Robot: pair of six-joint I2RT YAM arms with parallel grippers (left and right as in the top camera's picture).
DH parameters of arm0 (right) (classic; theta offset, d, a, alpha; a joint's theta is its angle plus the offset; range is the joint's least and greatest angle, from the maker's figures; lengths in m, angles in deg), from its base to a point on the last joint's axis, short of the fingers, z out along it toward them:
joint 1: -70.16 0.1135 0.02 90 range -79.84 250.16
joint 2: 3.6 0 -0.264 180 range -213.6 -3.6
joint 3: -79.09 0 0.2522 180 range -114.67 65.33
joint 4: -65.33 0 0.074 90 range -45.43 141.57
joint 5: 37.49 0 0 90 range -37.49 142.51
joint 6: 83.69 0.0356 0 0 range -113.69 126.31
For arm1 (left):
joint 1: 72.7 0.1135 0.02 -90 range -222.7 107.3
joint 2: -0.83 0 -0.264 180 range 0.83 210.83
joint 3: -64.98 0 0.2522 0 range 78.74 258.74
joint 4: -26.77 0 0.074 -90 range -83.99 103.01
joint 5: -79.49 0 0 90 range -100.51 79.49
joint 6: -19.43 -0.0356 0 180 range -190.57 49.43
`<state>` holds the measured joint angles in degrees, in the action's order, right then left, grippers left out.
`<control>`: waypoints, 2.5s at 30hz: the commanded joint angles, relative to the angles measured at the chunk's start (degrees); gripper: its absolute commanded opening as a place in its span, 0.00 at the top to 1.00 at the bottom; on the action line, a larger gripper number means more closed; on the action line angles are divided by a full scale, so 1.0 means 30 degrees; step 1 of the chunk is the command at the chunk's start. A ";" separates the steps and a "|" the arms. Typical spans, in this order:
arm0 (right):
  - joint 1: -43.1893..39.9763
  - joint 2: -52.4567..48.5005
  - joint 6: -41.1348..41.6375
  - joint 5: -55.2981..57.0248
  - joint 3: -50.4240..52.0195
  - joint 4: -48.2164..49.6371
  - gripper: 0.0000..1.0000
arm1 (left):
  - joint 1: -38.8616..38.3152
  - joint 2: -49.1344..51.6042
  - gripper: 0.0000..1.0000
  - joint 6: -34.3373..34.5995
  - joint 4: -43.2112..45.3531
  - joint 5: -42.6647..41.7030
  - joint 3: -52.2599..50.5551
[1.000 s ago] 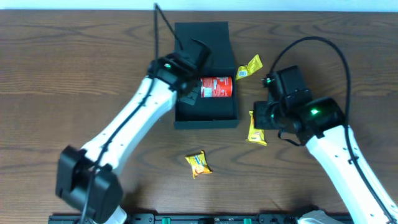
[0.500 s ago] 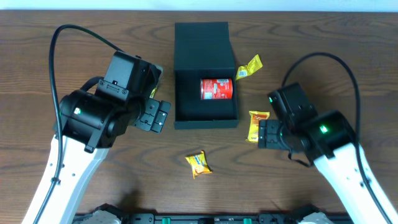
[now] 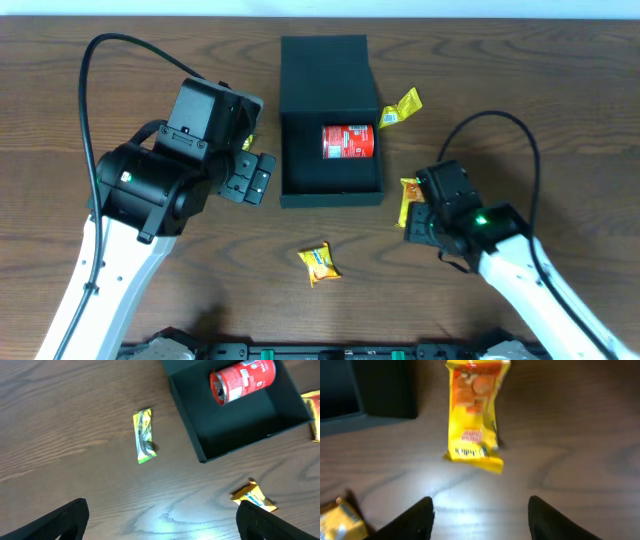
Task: Pack container
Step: 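Release the can and withdraw the left gripper from the box, then grasp the yellow snack packet right of the box with right gripper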
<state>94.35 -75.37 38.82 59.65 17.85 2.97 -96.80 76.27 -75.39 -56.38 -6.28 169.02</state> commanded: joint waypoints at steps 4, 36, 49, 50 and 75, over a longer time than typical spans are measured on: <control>0.0197 -0.2849 -0.0073 0.0175 0.0153 0.1392 0.46 | 0.0044 0.0102 0.05 -0.0255 -0.0007 0.0583 0.0211; 0.0124 -0.5719 -0.0138 0.2601 0.0153 0.2667 0.59 | 0.0044 0.0102 0.05 -0.0255 -0.0036 0.0590 0.0211; 0.0124 -0.6120 -0.0138 0.2477 0.0153 0.2929 0.80 | 0.0044 0.0102 0.05 -0.0255 -0.0080 0.0590 0.0211; 0.0124 -0.6120 -0.0138 0.2484 0.0153 0.2943 0.81 | 0.0044 0.0102 0.05 -0.0255 -0.0080 0.0590 0.0211; -0.1435 -0.5792 -0.0772 0.1202 -0.0095 0.5370 0.30 | 0.0044 0.0102 0.05 -0.0262 -0.0219 0.0656 0.0211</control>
<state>91.16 -92.83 37.10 61.37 18.04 18.27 -96.80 76.31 -75.39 -56.88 -5.37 169.02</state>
